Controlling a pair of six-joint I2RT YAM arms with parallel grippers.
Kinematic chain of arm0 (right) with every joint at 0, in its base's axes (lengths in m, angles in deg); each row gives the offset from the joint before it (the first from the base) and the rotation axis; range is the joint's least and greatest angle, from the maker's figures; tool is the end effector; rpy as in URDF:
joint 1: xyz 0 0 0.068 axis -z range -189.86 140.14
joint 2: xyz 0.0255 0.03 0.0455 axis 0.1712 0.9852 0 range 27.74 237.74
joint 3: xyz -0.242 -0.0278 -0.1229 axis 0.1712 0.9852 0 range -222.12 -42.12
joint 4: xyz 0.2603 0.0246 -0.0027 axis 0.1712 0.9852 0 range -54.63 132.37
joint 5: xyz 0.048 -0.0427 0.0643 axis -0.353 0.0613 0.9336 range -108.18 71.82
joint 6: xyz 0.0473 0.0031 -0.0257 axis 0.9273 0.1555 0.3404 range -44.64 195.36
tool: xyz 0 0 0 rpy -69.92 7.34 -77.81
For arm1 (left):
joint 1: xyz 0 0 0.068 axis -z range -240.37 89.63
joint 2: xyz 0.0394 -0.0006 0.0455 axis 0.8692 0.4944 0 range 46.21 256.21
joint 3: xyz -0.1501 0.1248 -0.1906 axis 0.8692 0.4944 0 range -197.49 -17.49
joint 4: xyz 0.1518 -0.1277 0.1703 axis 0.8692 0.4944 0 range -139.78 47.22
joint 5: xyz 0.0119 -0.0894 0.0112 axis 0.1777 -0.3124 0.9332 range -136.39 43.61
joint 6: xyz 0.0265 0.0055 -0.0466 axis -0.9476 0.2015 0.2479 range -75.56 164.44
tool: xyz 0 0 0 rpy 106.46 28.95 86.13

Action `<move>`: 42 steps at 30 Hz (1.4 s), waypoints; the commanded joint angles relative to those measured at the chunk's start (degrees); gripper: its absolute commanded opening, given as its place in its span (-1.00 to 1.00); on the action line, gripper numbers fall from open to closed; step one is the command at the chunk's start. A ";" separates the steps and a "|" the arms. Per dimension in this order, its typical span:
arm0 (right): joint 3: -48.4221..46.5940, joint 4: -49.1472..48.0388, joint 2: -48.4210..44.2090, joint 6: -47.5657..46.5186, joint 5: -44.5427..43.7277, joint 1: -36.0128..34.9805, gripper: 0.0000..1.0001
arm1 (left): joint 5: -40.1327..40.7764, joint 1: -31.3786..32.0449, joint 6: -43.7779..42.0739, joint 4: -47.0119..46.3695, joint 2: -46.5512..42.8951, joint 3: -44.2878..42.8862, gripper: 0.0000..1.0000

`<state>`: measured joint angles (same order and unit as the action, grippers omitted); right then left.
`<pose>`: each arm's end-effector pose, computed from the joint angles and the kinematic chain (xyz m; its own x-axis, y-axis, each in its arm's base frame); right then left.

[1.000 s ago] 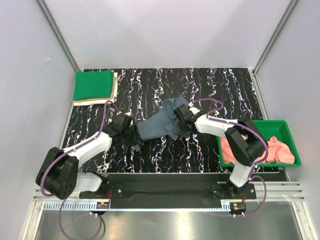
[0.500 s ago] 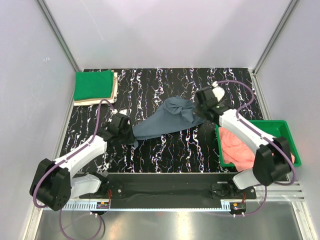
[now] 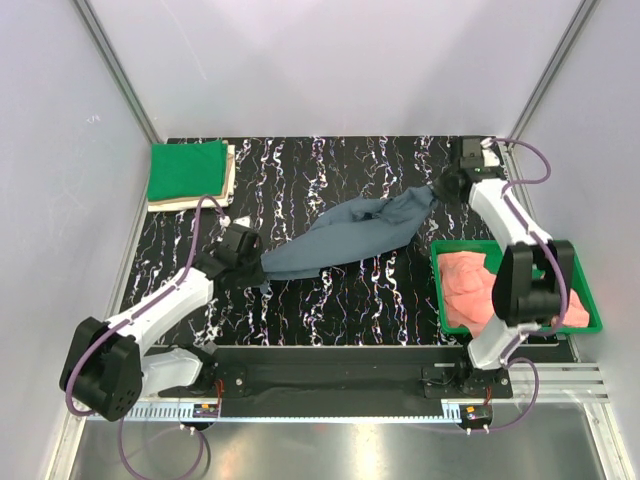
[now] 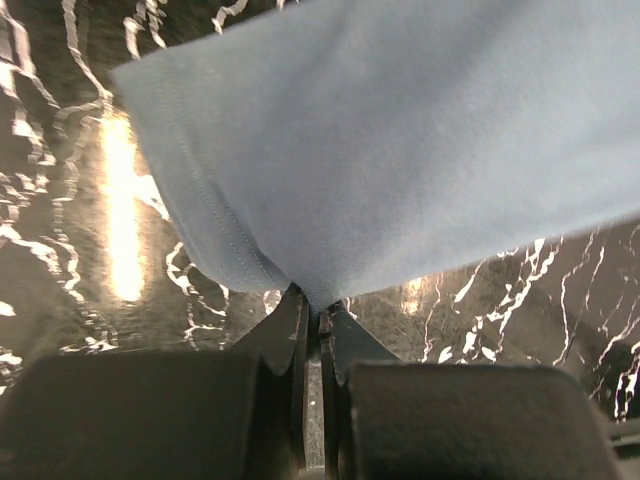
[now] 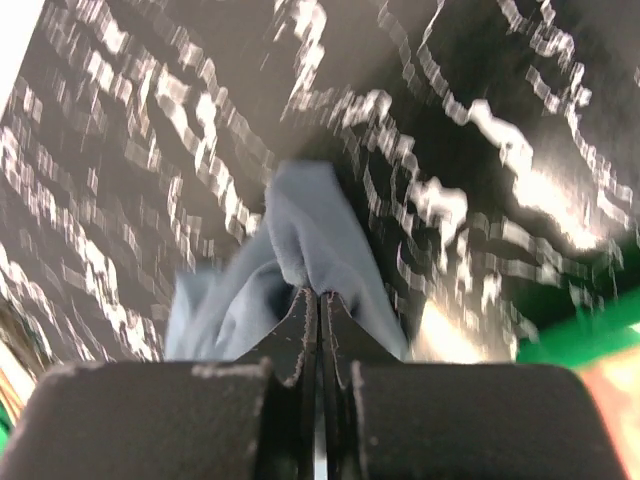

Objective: Fold and stack the t-shirts
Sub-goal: Flatten the tshirt out

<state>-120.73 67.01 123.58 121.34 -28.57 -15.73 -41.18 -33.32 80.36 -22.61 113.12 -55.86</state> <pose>0.3690 0.0316 0.2788 -0.5082 0.6587 -0.5548 0.5509 0.7438 0.3785 0.1992 -0.0979 0.2016 -0.8349 -0.2297 -0.5003 -0.1018 0.9575 -0.2698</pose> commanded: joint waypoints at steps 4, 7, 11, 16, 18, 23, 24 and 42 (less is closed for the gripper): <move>-9.54 0.35 12.08 2.63 10.21 5.52 -0.79 | 4.89 -1.38 -2.08 2.88 -0.56 -5.92 -1.00; -11.57 3.78 15.35 0.87 11.28 7.63 -0.43 | 5.07 -1.47 -2.26 4.02 -2.05 -5.84 -1.00; -8.94 4.22 11.15 0.17 9.08 7.71 -0.21 | 3.23 -1.47 -0.94 3.59 -4.24 -3.65 -1.00; -4.19 4.13 5.52 0.87 9.69 7.45 -0.14 | -1.34 -1.38 0.29 1.21 -4.16 -2.06 -1.00; -2.70 3.87 4.89 0.87 8.99 7.36 -0.14 | -1.70 -1.47 0.73 0.69 -3.64 -1.88 -1.00; -1.64 1.33 6.47 -6.57 12.31 7.36 -0.07 | -2.66 -1.38 0.64 -0.19 -2.41 -1.71 -1.00; -0.33 -1.20 6.47 -8.52 14.76 7.36 -0.06 | -2.75 -1.38 0.55 -0.20 -2.32 -1.71 -1.00; 12.25 -27.77 6.38 -28.31 33.34 12.55 0.09 | -4.60 -1.38 -0.77 -0.99 -2.05 -2.24 -1.00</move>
<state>-107.07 43.58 129.50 95.94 1.33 -3.97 -44.32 -34.50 80.41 -21.03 110.83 -57.21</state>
